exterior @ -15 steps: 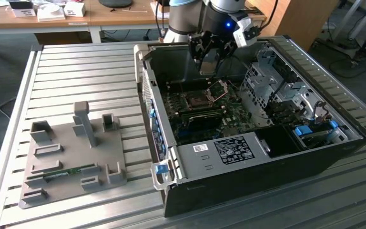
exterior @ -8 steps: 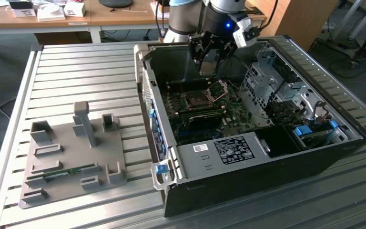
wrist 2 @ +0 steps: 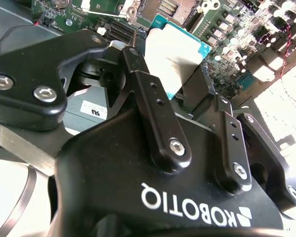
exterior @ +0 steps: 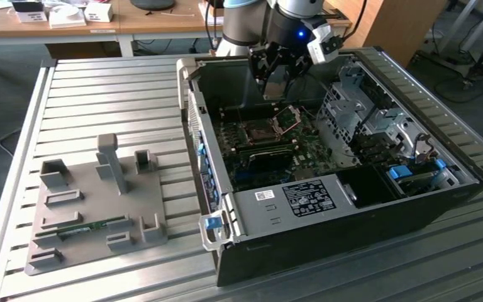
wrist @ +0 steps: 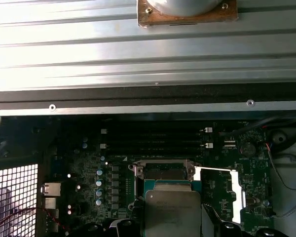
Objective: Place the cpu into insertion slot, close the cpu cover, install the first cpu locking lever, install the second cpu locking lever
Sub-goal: 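Place the cpu into insertion slot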
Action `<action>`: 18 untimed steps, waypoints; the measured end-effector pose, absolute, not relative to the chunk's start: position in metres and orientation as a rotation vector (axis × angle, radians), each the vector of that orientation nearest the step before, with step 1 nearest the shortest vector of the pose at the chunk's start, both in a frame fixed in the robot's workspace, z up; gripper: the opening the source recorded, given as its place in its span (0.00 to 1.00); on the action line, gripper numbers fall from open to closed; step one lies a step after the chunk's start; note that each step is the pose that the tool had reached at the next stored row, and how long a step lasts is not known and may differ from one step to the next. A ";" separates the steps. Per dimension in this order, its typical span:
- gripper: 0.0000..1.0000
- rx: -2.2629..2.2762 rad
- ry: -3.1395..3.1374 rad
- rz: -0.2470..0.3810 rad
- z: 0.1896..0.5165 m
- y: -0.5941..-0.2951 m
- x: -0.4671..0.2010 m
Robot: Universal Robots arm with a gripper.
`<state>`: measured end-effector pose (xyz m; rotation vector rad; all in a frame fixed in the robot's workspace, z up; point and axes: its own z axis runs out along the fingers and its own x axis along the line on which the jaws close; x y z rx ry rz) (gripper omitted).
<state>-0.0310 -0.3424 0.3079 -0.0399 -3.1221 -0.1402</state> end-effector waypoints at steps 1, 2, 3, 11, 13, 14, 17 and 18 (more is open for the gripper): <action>0.54 -0.040 -3.122 -0.140 0.307 -0.342 -0.031; 0.54 -0.040 -3.122 -0.140 0.307 -0.342 -0.031; 0.54 -0.040 -3.122 -0.140 0.307 -0.342 -0.031; 0.54 -0.040 -3.123 -0.140 0.306 -0.342 -0.032; 0.54 -0.040 -3.123 -0.140 0.306 -0.342 -0.032; 0.54 -0.040 -3.123 -0.140 0.306 -0.342 -0.032; 0.54 -0.040 -3.123 -0.140 0.306 -0.342 -0.032; 0.54 -0.040 -3.123 -0.140 0.306 -0.342 -0.032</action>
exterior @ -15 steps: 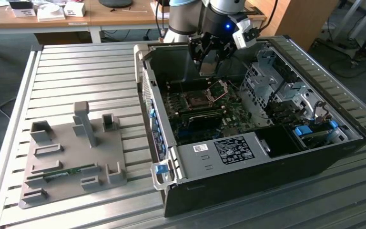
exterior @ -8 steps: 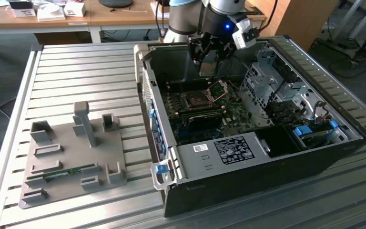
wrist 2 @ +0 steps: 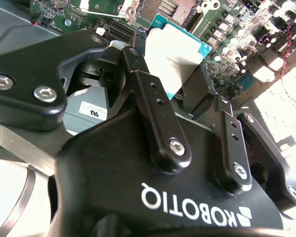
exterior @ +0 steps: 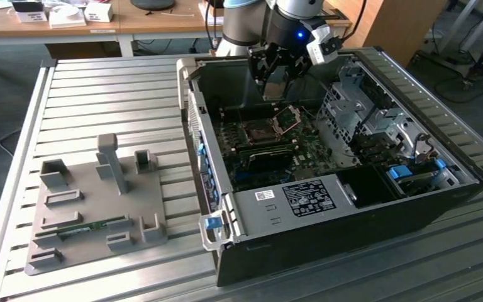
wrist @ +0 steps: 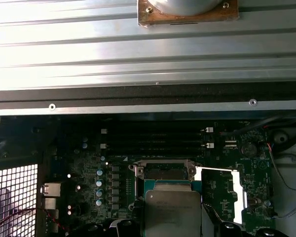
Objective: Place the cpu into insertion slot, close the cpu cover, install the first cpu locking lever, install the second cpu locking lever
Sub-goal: 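Place the cpu into insertion slot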
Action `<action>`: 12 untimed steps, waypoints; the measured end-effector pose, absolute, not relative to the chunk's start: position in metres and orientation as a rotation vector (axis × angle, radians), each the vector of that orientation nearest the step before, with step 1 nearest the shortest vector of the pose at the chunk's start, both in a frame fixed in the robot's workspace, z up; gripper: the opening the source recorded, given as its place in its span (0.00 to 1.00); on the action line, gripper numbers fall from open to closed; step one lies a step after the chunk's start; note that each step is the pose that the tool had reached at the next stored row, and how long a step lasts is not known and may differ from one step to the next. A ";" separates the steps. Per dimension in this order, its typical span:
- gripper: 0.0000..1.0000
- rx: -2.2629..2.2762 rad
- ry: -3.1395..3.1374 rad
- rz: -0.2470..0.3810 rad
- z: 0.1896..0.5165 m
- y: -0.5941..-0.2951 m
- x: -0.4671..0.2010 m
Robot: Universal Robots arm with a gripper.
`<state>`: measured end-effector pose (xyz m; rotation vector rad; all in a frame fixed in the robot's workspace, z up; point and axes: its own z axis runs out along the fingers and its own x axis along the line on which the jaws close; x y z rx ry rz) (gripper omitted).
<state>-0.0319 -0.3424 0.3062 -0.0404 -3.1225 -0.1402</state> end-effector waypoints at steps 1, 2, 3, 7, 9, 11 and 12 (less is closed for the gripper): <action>0.54 -0.041 -3.122 -0.140 0.306 -0.342 -0.032; 0.54 -0.044 -3.123 -0.140 0.306 -0.342 -0.032; 0.54 -0.049 -3.123 -0.140 0.306 -0.342 -0.032; 0.54 -0.108 -3.123 -0.141 0.306 -0.342 -0.032; 0.54 -0.149 -3.122 -0.141 0.306 -0.342 -0.032; 0.54 -0.195 -3.121 -0.141 0.305 -0.342 -0.032; 0.54 -0.221 -3.120 -0.142 0.305 -0.342 -0.032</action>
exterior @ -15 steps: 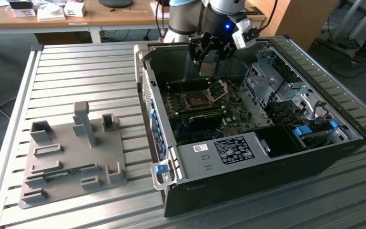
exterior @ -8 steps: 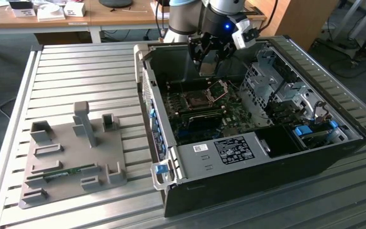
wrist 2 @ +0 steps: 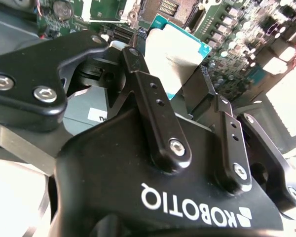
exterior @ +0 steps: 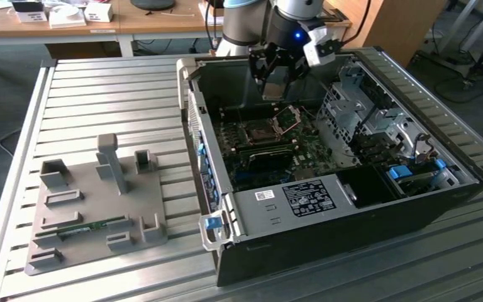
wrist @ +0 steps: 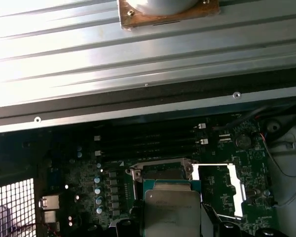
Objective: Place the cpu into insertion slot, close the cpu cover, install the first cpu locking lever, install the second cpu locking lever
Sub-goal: 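Place the cpu into insertion slot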
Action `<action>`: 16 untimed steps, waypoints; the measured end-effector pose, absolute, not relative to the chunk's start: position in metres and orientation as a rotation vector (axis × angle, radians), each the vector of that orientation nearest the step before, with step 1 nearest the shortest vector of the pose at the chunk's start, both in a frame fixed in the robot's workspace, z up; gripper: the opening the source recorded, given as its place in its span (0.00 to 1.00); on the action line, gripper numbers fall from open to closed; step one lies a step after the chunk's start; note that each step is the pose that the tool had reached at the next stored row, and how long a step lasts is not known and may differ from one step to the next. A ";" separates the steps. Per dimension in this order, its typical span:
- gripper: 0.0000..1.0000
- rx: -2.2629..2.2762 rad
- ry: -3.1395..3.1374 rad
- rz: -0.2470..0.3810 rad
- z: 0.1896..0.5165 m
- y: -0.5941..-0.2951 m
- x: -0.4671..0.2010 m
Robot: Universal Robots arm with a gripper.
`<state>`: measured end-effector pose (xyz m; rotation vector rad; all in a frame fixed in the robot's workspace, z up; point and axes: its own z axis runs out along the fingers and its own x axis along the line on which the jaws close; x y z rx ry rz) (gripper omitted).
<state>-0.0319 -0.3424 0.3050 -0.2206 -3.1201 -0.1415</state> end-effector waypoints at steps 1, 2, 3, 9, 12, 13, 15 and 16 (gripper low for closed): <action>0.54 -0.246 -3.119 -0.142 0.305 -0.342 -0.032; 0.54 -0.273 -3.117 -0.142 0.305 -0.342 -0.032; 0.54 -0.294 -3.116 -0.142 0.305 -0.342 -0.032; 0.54 -0.301 -3.116 -0.142 0.305 -0.342 -0.032; 0.54 -0.301 -3.116 -0.142 0.304 -0.342 -0.032; 0.54 -0.301 -3.115 -0.142 0.304 -0.342 -0.032; 0.54 -0.301 -3.115 -0.142 0.303 -0.342 -0.032; 0.54 -0.301 -3.115 -0.142 0.303 -0.342 -0.032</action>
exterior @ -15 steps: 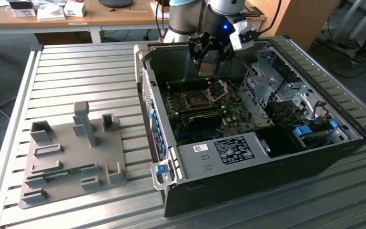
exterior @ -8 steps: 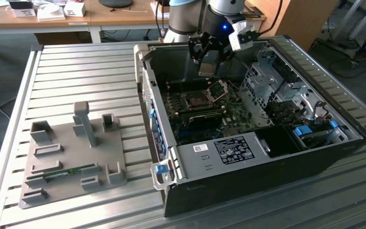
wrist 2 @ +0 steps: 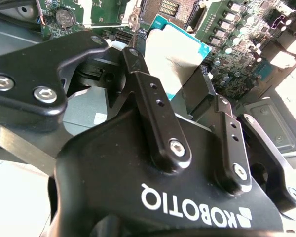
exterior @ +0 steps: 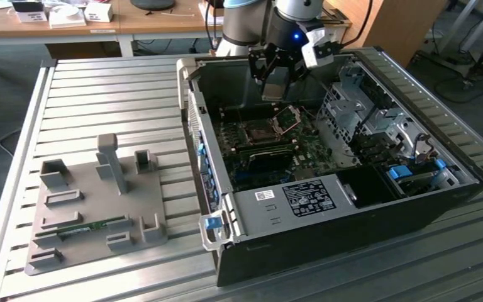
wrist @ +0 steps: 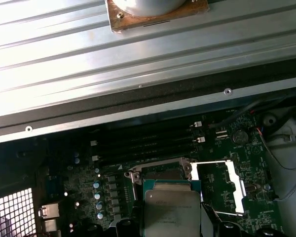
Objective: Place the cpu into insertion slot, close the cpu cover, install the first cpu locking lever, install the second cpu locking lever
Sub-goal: 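Place the cpu into insertion slot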
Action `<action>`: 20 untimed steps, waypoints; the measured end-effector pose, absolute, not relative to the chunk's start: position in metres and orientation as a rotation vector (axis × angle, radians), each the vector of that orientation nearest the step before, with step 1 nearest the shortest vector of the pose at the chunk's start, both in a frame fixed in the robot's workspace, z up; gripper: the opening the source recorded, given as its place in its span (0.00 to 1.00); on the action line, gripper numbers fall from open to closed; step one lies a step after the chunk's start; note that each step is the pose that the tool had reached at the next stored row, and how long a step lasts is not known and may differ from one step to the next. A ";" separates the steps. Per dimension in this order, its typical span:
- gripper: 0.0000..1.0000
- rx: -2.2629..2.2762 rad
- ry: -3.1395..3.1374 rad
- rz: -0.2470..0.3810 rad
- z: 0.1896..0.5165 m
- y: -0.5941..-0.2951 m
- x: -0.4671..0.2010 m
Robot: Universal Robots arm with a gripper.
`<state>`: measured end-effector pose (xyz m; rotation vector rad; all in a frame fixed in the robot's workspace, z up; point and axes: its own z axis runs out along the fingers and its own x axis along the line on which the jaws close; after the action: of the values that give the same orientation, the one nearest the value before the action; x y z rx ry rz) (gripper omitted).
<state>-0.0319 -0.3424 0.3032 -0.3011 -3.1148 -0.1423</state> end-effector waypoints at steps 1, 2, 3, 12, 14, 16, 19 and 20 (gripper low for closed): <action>0.54 -0.301 -3.115 -0.142 0.303 -0.342 -0.032; 0.54 -0.301 -3.115 -0.142 0.302 -0.342 -0.032; 0.54 -0.301 -3.115 -0.142 0.302 -0.342 -0.032; 0.54 -0.301 -3.115 -0.142 0.300 -0.342 -0.032; 0.54 -0.302 -3.115 -0.142 0.300 -0.342 -0.032; 0.54 -0.309 -3.114 -0.142 0.300 -0.342 -0.032; 0.54 -0.339 -3.112 -0.142 0.300 -0.342 -0.032; 0.54 -0.349 -3.111 -0.142 0.300 -0.342 -0.032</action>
<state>-0.0319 -0.3424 0.2998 -0.3486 -3.1110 -0.1419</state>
